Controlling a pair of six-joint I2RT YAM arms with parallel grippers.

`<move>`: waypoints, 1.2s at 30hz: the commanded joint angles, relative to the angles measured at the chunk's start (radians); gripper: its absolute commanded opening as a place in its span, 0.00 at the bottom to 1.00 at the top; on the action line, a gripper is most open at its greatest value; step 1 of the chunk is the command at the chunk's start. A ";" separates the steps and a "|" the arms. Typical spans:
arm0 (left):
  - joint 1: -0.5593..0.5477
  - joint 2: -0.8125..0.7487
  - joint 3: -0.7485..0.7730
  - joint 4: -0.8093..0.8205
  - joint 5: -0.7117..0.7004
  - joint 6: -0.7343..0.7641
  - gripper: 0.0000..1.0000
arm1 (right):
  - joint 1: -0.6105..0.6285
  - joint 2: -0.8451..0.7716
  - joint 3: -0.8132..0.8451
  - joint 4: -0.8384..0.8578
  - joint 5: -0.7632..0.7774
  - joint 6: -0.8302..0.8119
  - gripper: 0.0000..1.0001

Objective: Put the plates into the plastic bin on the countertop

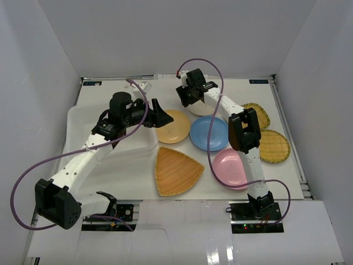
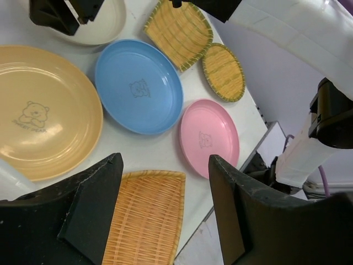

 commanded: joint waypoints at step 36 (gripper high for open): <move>-0.008 -0.536 0.227 0.009 -0.324 0.070 0.77 | 0.609 0.028 0.188 0.254 -0.036 -0.214 0.08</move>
